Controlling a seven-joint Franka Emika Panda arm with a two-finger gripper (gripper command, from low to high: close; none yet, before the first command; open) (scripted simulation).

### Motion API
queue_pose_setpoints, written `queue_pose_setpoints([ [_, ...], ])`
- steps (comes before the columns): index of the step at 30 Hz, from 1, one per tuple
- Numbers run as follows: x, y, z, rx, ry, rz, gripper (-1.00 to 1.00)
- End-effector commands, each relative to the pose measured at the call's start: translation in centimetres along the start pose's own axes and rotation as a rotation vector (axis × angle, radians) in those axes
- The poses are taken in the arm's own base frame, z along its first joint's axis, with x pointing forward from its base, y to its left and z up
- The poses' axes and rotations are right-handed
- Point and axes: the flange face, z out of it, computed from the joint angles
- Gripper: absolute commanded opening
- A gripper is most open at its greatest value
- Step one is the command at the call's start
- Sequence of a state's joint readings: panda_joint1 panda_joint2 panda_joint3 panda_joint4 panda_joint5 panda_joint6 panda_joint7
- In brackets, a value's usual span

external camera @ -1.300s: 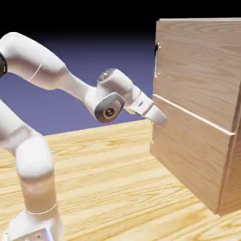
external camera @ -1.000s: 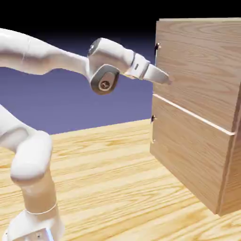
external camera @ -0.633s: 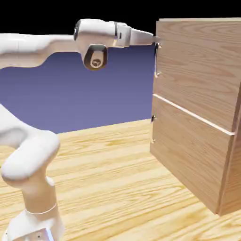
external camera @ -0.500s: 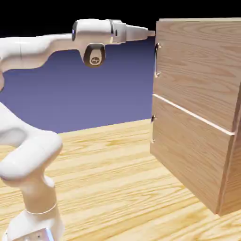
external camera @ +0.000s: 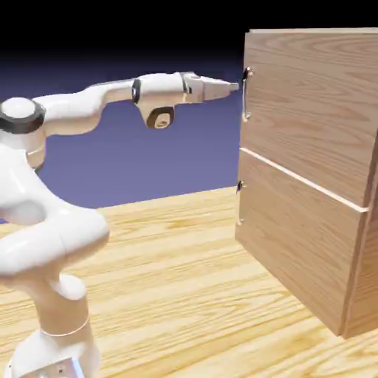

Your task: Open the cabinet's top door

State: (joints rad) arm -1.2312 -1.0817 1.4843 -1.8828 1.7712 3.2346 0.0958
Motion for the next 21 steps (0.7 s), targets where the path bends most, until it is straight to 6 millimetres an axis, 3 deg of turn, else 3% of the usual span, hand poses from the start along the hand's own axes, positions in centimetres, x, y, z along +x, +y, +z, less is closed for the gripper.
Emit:
queue_pose_setpoints([
  [1,0.0,0.0,0.0,0.0,0.0,0.0,0.0],
  [6,0.0,0.0,5.0,0.0,0.0,0.0,0.0],
  [7,0.0,0.0,5.0,0.0,0.0,0.0,-1.0],
  [14,0.6,0.6,2.5,0.038,-0.037,0.0,-1.0],
  [21,2.4,2.4,-3.4,0.126,-0.126,0.0,-1.0],
])
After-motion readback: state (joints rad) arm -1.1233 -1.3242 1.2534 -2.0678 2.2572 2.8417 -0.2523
